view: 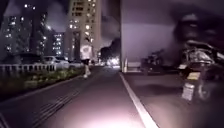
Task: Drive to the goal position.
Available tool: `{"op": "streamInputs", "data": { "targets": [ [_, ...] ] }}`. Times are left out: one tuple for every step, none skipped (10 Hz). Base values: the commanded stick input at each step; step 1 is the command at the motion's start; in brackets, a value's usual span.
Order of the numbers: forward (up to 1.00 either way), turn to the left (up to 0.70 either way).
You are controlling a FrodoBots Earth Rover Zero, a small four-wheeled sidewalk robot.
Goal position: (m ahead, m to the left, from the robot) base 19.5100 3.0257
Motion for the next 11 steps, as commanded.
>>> {"op": "streamInputs", "data": {
  "targets": [
    [0.45, 0.0],
    [0.45, 0.0],
    [0.45, 0.0],
    [0.45, 0.0],
    [0.45, 0.0],
    [0.45, 0.0],
    [0.45, 0.0],
    [0.45, 0.0],
    [0.45, 0.0],
    [0.45, 0.0],
    [0.45, 0.0]
  ]
}}
